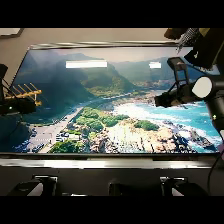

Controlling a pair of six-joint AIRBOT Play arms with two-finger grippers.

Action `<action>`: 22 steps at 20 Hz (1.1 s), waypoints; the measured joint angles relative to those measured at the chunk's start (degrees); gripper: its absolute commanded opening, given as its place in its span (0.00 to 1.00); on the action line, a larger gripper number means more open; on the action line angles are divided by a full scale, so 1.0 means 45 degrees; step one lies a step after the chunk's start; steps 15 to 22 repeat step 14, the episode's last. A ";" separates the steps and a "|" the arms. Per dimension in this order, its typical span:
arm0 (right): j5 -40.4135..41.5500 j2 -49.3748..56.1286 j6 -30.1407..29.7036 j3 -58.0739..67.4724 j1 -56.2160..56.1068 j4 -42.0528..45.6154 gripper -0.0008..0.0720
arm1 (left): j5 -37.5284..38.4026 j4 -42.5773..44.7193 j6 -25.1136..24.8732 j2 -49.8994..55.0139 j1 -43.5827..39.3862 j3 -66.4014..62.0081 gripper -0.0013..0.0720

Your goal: Fold the clothes and pants, and hang the long-sleeved shirts on hangers.

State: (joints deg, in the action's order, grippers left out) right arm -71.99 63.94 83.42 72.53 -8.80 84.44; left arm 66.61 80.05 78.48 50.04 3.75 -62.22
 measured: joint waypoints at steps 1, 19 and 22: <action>0.0044 -0.0039 -0.0010 -0.0223 -0.0019 0.0000 0.07 | -0.0044 -0.0005 -0.0019 -0.0015 0.0000 0.0068 0.05; 0.0131 -0.0146 -0.0034 -0.0743 -0.0063 0.0010 0.07 | -0.0126 -0.0019 -0.0112 -0.0039 0.0005 0.0248 0.05; 0.0131 -0.0146 -0.0034 -0.0743 -0.0063 0.0010 0.07 | -0.0126 -0.0019 -0.0112 -0.0039 0.0005 0.0248 0.05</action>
